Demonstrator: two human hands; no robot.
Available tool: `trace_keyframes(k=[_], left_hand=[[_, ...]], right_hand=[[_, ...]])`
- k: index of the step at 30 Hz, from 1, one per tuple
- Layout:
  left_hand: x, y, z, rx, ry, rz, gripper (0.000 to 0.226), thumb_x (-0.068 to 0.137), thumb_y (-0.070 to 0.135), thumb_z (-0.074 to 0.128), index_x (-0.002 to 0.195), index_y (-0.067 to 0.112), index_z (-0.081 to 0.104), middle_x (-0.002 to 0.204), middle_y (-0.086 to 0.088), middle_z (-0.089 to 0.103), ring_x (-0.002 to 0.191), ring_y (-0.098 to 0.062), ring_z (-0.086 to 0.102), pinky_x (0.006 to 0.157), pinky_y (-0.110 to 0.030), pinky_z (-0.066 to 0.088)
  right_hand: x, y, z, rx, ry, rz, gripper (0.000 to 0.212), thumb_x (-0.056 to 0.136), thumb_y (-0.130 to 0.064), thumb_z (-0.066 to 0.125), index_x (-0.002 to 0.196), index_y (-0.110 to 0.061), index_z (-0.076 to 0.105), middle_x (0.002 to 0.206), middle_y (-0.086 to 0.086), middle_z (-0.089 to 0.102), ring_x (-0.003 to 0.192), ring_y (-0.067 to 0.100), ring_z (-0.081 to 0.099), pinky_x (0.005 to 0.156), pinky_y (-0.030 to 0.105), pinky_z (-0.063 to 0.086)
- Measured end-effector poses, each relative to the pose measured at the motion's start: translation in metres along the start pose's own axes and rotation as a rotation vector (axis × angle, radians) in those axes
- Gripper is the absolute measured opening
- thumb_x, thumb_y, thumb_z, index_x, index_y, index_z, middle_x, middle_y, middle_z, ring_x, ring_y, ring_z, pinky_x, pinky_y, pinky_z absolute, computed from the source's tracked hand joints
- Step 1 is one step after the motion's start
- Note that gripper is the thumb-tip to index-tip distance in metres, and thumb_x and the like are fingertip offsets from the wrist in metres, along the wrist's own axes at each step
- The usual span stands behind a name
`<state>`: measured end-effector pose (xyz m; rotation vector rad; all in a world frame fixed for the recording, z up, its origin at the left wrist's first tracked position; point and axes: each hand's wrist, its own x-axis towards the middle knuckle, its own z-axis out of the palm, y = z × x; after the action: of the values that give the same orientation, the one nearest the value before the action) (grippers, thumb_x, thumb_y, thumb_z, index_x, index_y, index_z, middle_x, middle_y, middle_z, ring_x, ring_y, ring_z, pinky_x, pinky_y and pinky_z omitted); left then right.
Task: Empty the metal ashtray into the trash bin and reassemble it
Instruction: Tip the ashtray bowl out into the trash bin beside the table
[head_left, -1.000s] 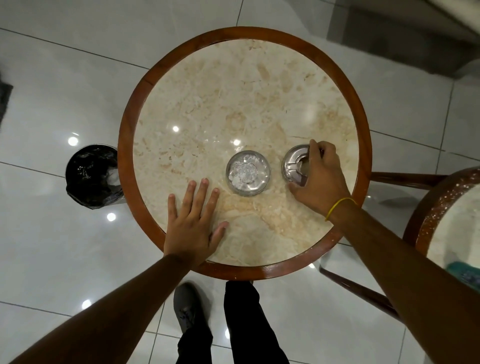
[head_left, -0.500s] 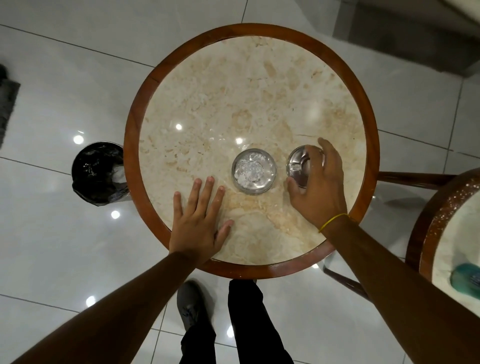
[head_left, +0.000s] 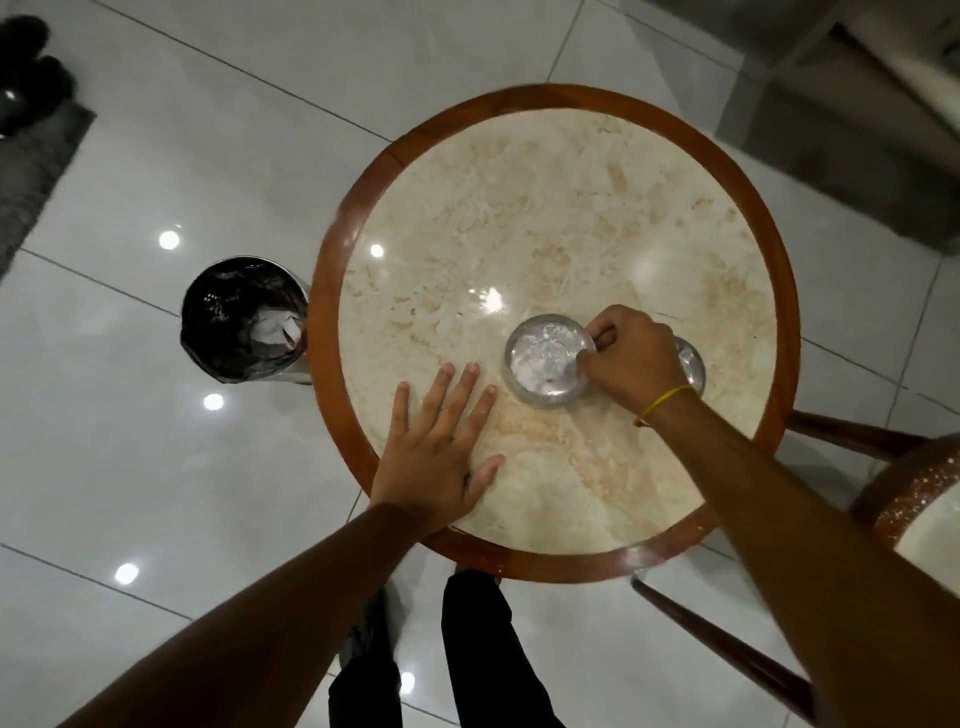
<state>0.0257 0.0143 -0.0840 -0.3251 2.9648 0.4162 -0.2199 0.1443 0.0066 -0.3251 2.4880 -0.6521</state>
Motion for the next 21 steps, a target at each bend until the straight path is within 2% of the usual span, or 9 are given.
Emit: trace_keyframes(k=[1, 2, 4, 6, 10, 13, 16, 19, 21], left_hand=[[-0.001, -0.001, 0.0, 0.001, 0.004, 0.002, 0.082, 0.108, 0.07, 0.029, 0.175, 0.024, 0.018, 0.185, -0.011, 0.012, 0.171, -0.036, 0.012, 0.132, -0.07, 0.011], [0.0, 0.001, 0.0, -0.005, 0.008, 0.01, 0.082, 0.108, 0.07, 0.03, 0.175, 0.024, 0.017, 0.185, -0.011, 0.011, 0.17, -0.036, 0.012, 0.132, -0.07, 0.011], [0.0, 0.001, -0.002, -0.035, 0.007, 0.008, 0.082, 0.108, 0.07, 0.031, 0.175, 0.025, 0.017, 0.185, -0.009, 0.008, 0.171, -0.035, 0.01, 0.132, -0.07, 0.011], [0.0, 0.0, -0.003, -0.064, -0.014, 0.008, 0.081, 0.109, 0.069, 0.031, 0.176, 0.026, 0.018, 0.186, -0.007, 0.003, 0.172, -0.033, 0.004, 0.132, -0.07, 0.01], [0.001, -0.002, -0.008, -0.124, -0.047, 0.017, 0.079, 0.11, 0.067, 0.031, 0.176, 0.029, 0.012, 0.186, -0.003, -0.003, 0.172, -0.029, -0.006, 0.132, -0.064, -0.003], [0.0, -0.004, -0.006, -0.135, -0.03, 0.015, 0.082, 0.11, 0.064, 0.032, 0.177, 0.025, 0.006, 0.186, -0.006, -0.007, 0.171, -0.029, -0.011, 0.131, -0.061, -0.007], [-0.001, -0.007, -0.005, -0.179, -0.027, 0.022, 0.082, 0.111, 0.062, 0.032, 0.177, 0.023, 0.002, 0.185, -0.006, -0.013, 0.17, -0.027, -0.02, 0.13, -0.06, -0.011], [0.0, -0.007, -0.002, -0.173, -0.019, 0.027, 0.082, 0.11, 0.062, 0.036, 0.176, 0.021, 0.009, 0.185, -0.007, -0.009, 0.17, -0.029, -0.019, 0.13, -0.061, -0.014], [0.002, -0.006, 0.0, -0.17, -0.001, 0.031, 0.08, 0.11, 0.061, 0.039, 0.175, 0.021, 0.014, 0.185, -0.007, -0.003, 0.17, -0.03, -0.014, 0.132, -0.06, -0.019]], right_hand=[[0.004, -0.01, -0.001, 0.019, -0.007, -0.013, 0.015, 0.074, -0.007, 0.077, 0.081, -0.017, 0.069, 0.067, -0.007, 0.065, 0.063, 0.01, 0.063, 0.053, 0.008, 0.044], [0.007, -0.017, -0.003, 0.045, -0.017, -0.021, 0.015, 0.075, -0.008, 0.077, 0.08, -0.019, 0.068, 0.067, -0.005, 0.067, 0.06, 0.009, 0.063, 0.054, 0.014, 0.048], [0.015, -0.043, -0.002, 0.122, -0.058, -0.037, 0.016, 0.076, -0.006, 0.075, 0.081, -0.019, 0.066, 0.068, 0.005, 0.071, 0.048, 0.017, 0.064, 0.047, 0.026, 0.053], [0.024, -0.075, 0.006, 0.192, -0.094, -0.077, 0.022, 0.077, 0.001, 0.072, 0.084, -0.019, 0.066, 0.069, 0.008, 0.071, 0.042, 0.019, 0.063, 0.04, 0.03, 0.052], [0.043, -0.149, 0.045, 0.234, -0.187, -0.198, 0.03, 0.077, 0.01, 0.068, 0.095, -0.014, 0.071, 0.079, 0.014, 0.071, 0.046, 0.024, 0.068, 0.04, 0.03, 0.053], [0.053, -0.201, 0.085, 0.209, -0.235, -0.309, 0.027, 0.074, 0.012, 0.067, 0.091, -0.008, 0.074, 0.084, 0.02, 0.073, 0.05, 0.03, 0.071, 0.04, 0.032, 0.056], [0.056, -0.248, 0.122, 0.117, -0.191, -0.497, 0.022, 0.072, 0.006, 0.072, 0.088, -0.008, 0.075, 0.081, 0.011, 0.074, 0.067, 0.028, 0.074, 0.055, 0.04, 0.064], [0.05, -0.281, 0.159, 0.006, -0.159, -0.71, 0.02, 0.069, -0.008, 0.073, 0.086, -0.018, 0.071, 0.074, -0.004, 0.069, 0.061, 0.01, 0.064, 0.065, 0.035, 0.062], [0.044, -0.292, 0.18, -0.085, -0.145, -0.839, 0.019, 0.07, -0.016, 0.071, 0.088, -0.022, 0.067, 0.073, -0.007, 0.066, 0.062, 0.012, 0.061, 0.067, 0.033, 0.058]])
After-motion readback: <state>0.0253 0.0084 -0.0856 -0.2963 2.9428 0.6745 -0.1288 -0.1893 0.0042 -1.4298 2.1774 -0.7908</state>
